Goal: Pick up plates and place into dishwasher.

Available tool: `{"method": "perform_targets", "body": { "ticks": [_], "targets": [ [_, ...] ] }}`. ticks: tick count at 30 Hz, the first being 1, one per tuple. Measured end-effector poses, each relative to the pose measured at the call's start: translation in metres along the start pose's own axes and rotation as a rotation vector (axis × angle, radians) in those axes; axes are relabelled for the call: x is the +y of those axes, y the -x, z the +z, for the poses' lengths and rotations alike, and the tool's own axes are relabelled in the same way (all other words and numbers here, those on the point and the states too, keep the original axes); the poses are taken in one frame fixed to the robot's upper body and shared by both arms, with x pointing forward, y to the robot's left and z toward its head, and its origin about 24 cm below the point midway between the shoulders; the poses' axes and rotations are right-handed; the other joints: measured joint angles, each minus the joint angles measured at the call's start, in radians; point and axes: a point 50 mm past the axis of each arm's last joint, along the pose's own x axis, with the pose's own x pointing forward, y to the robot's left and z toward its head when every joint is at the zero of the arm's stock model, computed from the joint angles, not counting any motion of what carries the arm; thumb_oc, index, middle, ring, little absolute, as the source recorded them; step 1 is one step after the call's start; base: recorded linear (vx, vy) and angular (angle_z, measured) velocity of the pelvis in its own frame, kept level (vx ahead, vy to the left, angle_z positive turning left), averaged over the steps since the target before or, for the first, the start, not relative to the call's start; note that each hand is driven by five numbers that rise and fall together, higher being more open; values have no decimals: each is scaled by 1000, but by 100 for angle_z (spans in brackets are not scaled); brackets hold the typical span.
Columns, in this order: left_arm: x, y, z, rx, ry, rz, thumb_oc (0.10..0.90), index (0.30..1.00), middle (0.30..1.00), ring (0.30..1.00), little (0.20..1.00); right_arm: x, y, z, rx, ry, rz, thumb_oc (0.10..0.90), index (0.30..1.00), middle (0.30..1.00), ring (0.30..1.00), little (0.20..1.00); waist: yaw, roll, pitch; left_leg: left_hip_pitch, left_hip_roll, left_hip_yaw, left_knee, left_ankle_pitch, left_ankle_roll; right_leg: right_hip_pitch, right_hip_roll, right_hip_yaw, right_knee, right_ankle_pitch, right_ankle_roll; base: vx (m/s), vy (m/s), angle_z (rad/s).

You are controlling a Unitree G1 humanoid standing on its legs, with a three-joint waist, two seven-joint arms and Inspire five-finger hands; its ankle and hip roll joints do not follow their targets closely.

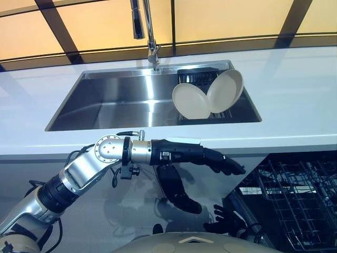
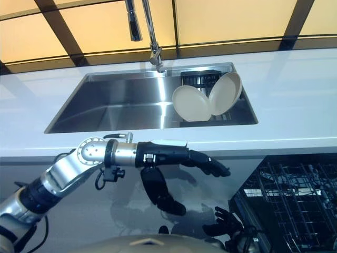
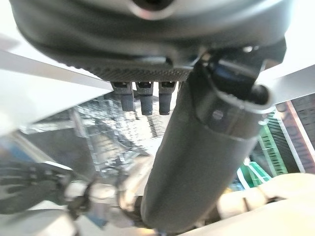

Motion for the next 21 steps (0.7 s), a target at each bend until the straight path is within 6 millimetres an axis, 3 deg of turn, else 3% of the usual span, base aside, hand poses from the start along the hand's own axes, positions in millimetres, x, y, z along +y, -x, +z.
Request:
{"method": "perform_targets", "body": {
  "ticks": [6,14,21],
  "targets": [
    [9,0,13,-132,63,90,800,900,900,900,900,-2,0,-1,20,1,-10,800,900,900,900,900,-19,14,-10,-1,0,0,0,0,0,1,1,0,0,0,0,0,0,0],
    [34,20,34,-180,-19,314,800,900,900,900,900,-4,1,-4,29,3,-12,800,900,900,900,900,-22,23,-20,0,1,0,0,0,0,1,1,1,0,0,0,0,0,0],
    [74,49,44,-214,-73,690,800,900,900,900,900,-4,2,-6,42,3,-11,800,900,900,900,900,-27,23,-38,0,2,2,0,1,0,-1,2,3,0,0,0,0,0,0]
  ]
}}
